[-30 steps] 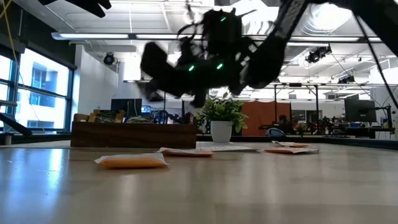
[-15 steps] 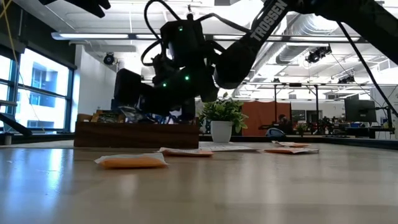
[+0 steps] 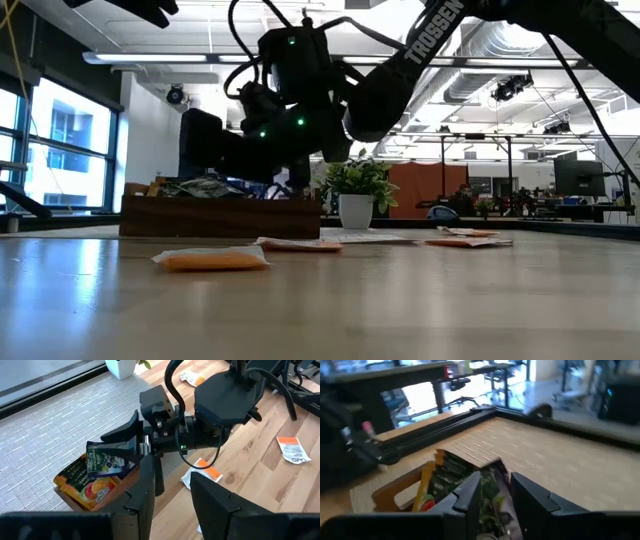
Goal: Pick & Place Tea
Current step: Put the purple tea bag into the middle section of the wooden organizer
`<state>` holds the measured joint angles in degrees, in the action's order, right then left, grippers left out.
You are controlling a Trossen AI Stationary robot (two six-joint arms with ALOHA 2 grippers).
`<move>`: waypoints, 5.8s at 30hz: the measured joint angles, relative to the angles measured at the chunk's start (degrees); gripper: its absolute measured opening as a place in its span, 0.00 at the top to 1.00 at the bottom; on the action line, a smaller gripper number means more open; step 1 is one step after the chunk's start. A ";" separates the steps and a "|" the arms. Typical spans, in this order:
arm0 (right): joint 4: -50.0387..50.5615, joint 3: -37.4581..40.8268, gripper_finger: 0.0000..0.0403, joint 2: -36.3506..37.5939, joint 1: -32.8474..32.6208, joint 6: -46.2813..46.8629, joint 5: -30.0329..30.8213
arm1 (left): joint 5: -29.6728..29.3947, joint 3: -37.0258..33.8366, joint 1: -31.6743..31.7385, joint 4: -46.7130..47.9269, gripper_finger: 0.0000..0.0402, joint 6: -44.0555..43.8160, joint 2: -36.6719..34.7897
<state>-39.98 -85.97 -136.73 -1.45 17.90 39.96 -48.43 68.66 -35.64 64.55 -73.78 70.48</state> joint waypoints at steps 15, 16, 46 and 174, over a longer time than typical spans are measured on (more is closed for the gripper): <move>15.50 -1.35 0.71 9.50 6.02 -31.10 -48.58 | 1.38 0.00 0.00 -0.02 0.69 0.13 0.00; 19.55 -2.48 0.71 10.00 7.48 -31.92 -53.91 | 1.36 0.00 0.00 0.00 0.69 0.15 0.00; 30.10 -7.30 0.45 8.04 18.20 -27.20 -60.85 | 1.49 -0.01 0.00 -0.14 0.69 0.46 0.00; 18.18 11.00 0.80 14.60 -2.36 -12.39 -8.18 | 0.16 0.00 0.00 -2.69 0.69 0.44 0.02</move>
<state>-21.80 -74.97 -122.13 -3.82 5.50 31.79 -48.27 68.66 -35.64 61.87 -73.34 70.50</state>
